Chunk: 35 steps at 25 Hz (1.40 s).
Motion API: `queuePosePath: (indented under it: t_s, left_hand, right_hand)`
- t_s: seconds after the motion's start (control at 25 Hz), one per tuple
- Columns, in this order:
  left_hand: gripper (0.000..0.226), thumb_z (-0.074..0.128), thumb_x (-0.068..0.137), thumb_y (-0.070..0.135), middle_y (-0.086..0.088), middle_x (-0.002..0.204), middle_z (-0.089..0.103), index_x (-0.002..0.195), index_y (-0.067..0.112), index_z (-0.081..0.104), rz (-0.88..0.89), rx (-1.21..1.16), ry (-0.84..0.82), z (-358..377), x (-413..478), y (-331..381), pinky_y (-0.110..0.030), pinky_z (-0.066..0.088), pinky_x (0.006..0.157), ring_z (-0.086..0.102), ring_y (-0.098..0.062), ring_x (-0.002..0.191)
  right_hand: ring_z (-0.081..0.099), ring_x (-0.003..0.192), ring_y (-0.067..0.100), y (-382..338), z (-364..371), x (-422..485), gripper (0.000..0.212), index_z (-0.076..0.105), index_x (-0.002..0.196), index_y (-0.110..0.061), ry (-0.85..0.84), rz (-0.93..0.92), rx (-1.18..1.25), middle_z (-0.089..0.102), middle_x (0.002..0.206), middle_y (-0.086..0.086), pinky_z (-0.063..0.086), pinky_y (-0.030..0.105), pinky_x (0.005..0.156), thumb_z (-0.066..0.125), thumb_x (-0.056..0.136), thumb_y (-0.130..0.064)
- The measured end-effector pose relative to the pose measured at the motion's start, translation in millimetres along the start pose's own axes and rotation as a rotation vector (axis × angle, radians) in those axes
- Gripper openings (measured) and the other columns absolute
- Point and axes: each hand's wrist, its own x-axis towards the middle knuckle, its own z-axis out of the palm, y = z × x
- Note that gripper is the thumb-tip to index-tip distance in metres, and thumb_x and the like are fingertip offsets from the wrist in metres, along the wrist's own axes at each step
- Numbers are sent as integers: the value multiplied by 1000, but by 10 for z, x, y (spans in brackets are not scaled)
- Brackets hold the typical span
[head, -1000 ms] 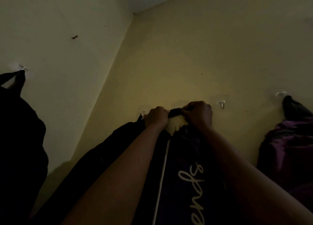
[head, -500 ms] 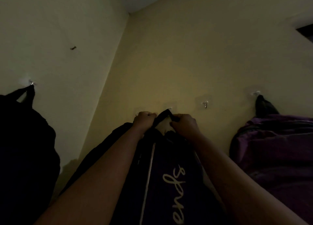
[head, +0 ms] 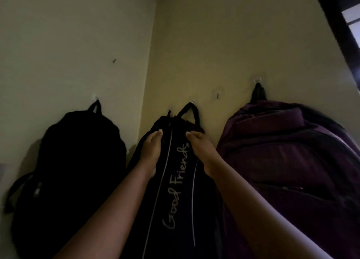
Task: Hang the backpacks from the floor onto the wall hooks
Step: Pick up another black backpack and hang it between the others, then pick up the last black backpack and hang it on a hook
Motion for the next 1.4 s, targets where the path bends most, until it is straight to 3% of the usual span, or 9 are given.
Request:
queuePosePath:
  t_s: [0.08,0.2,0.32,0.48,0.6,0.64,0.8,1.2,1.4]
  left_hand:
    - [49,36,95,43,-5,143,46,137,19,44,-47,86,42,-182,-452,-36,-38,37,106,44,-21,127]
    - [52,32,96,46,-4,148,40,141,20,38,-117,172,65,-478,-1164,-44,-38,31,109,37,-22,135]
    - [53,32,95,47,-3,149,38,142,21,36,-175,228,100,-838,-1924,-81,-34,30,106,35,-22,137]
    - [54,35,94,48,-3,148,41,141,20,38,-274,254,208,-1341,-2982,-12,-29,29,97,37,-22,136]
    - [56,34,94,49,-4,151,38,142,20,36,-442,289,244,-1764,-3865,105,-37,27,108,34,-22,138]
    - [56,33,94,49,-3,152,36,143,21,35,-509,292,277,-1887,-4198,198,-39,24,111,32,-21,139]
    - [56,34,95,45,-3,153,34,143,15,35,-654,230,429,-2305,-5399,574,-34,18,115,30,-19,141]
    - [46,41,95,35,-3,150,38,139,18,40,-727,440,927,-3205,-7845,1407,-31,20,113,33,-18,139]
    - [57,42,91,49,-1,151,36,140,22,39,-865,428,1106,-3666,-8641,1853,-38,19,115,31,-21,140]
  right_hand:
    - [49,125,22,85,1,-396,52,42,138,-18,-97,119,137,51,137,4,37,35,105,41,94,-46]
    - [38,135,23,177,49,-1068,57,37,142,-15,-192,270,309,41,147,6,32,33,107,41,94,-47]
    - [38,136,22,219,187,-1843,56,38,141,-15,-241,375,406,41,147,5,31,29,103,40,95,-46]
    - [39,135,22,201,380,-2893,58,39,140,-14,-246,477,416,43,145,4,30,35,111,42,93,-48]
    - [51,116,14,108,526,-3739,47,55,125,-16,-327,543,418,55,122,-4,38,31,101,43,93,-48]
    - [54,113,15,51,563,-4050,45,57,121,-15,-365,585,414,58,120,-2,40,32,99,43,93,-48]
    - [37,137,24,-119,776,-5105,59,42,139,-11,-542,723,436,41,148,8,27,37,113,40,93,-50]
    - [33,140,26,-520,1193,-7288,67,37,142,-14,-1076,935,502,35,152,8,24,43,115,42,90,-55]
    - [32,140,25,-847,1557,-8028,71,36,142,-17,-1247,971,466,36,152,6,22,44,116,47,86,-59]
